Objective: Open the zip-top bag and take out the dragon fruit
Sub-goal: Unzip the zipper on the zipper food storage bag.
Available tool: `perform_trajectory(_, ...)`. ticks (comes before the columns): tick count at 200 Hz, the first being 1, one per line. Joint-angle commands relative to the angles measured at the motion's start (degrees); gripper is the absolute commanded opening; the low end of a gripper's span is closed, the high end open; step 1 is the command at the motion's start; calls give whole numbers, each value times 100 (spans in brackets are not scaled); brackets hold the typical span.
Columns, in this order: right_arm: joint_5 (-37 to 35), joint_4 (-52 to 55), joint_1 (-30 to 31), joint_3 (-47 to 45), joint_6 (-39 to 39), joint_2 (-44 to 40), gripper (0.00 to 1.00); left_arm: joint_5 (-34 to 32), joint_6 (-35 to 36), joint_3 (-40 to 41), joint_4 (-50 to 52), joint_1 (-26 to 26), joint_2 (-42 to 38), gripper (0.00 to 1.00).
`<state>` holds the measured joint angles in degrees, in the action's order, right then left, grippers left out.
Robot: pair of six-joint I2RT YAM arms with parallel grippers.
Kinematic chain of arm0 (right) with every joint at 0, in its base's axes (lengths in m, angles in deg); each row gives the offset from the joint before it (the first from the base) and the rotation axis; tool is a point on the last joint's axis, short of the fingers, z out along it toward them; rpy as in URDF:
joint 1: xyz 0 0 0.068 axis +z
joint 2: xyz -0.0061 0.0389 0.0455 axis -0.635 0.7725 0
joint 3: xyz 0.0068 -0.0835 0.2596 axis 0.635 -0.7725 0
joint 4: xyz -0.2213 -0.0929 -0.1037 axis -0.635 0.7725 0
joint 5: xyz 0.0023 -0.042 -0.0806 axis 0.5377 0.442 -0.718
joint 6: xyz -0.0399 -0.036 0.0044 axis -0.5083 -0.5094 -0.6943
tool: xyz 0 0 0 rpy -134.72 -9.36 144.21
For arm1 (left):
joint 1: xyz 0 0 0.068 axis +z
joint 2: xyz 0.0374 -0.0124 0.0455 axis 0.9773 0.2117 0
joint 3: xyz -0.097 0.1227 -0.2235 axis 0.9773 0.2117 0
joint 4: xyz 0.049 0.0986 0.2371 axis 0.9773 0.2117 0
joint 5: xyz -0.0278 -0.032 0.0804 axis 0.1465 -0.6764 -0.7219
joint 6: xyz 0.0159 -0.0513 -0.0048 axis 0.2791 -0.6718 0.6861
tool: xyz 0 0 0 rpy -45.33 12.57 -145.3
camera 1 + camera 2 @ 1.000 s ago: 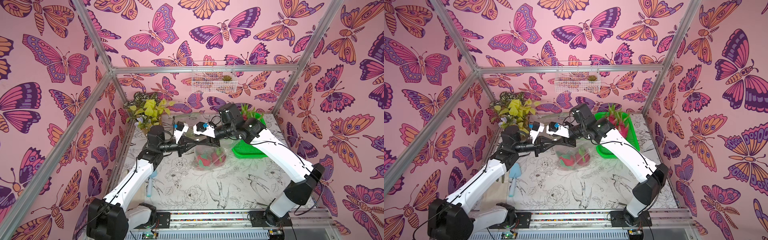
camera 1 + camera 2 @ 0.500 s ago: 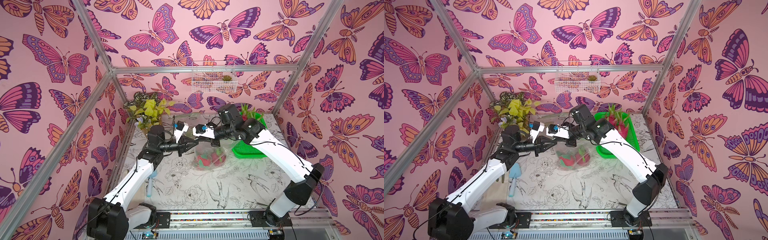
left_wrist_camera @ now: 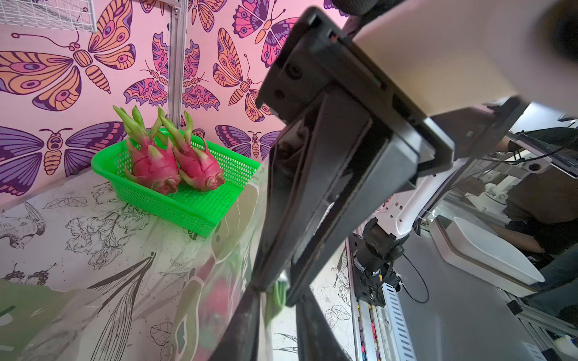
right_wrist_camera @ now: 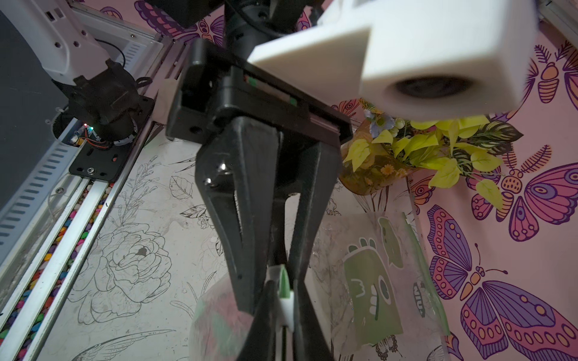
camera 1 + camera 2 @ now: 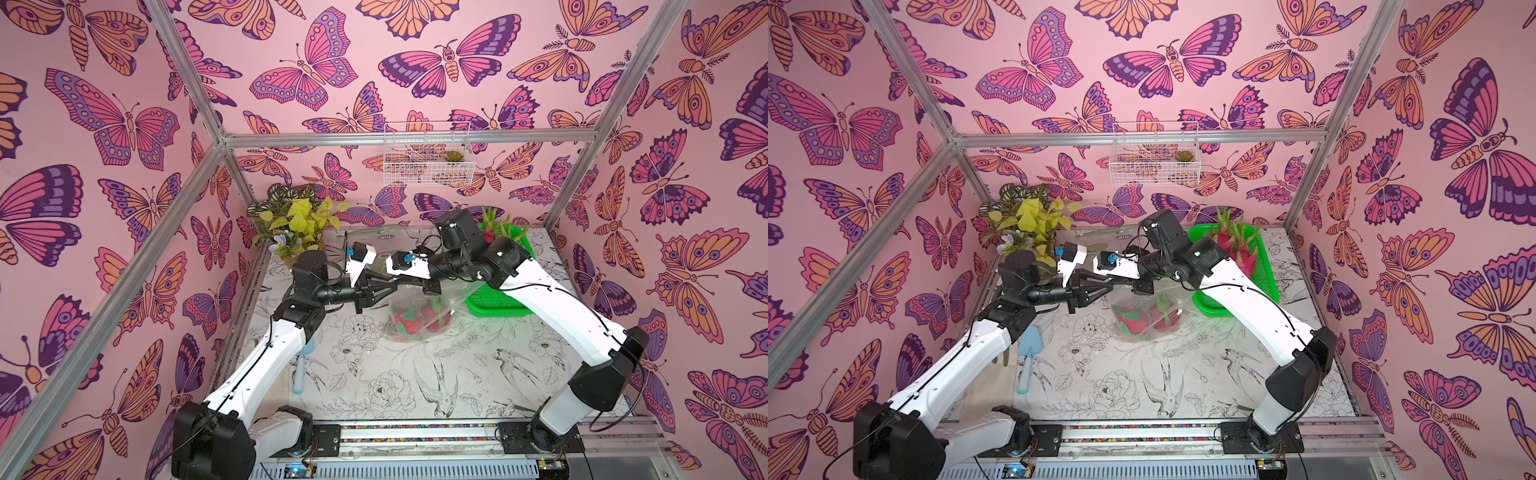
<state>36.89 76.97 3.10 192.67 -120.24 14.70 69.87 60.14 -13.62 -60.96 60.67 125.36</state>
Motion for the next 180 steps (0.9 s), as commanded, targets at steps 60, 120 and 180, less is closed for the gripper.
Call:
perform_trajectory(60, 205, 599, 19, 444, -33, 25, 0, 276, 195, -36, -170, 31, 147, 22)
perform_trajectory(120, 223, 690, 9, 586, 27, 118, 0, 342, 291, -103, -170, 25, 285, 19)
perform_trajectory(180, 185, 762, -38, 602, 74, 151, 0, 459, 272, -180, -229, 27, 367, 0)
